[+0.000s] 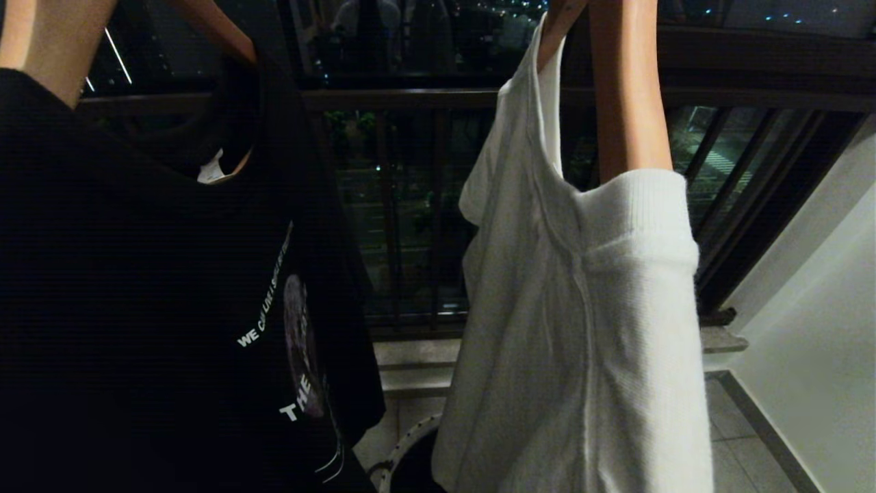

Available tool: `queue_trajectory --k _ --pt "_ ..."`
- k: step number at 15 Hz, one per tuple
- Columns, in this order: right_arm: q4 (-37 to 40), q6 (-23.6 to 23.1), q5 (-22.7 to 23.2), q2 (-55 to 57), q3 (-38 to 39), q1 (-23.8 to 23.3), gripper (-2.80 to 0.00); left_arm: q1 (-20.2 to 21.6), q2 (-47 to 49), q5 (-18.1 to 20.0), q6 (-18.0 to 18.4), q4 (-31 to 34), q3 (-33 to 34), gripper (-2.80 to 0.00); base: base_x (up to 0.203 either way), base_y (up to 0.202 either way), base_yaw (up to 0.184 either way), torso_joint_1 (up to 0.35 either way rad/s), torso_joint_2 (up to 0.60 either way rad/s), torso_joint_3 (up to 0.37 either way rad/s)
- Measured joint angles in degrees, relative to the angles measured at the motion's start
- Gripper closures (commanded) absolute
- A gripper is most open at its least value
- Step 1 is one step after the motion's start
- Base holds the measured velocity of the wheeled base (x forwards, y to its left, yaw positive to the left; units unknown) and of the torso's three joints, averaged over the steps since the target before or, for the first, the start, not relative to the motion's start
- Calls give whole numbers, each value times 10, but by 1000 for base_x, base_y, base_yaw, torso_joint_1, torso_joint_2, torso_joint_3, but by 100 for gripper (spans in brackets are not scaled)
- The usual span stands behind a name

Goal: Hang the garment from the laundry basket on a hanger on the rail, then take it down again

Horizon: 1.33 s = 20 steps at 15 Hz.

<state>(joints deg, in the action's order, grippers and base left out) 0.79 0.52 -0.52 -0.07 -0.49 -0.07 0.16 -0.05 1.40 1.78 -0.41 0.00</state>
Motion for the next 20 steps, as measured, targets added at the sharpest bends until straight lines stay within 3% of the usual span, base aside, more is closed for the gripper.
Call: queue_trajectory --k 11,20 --pt "0 0 0 0 0 0 0 0 0 0 3 0 0 0 0 0 0 0 0 6" --pt "0 0 0 0 0 0 0 0 0 0 3 0 0 0 0 0 0 2 1 183"
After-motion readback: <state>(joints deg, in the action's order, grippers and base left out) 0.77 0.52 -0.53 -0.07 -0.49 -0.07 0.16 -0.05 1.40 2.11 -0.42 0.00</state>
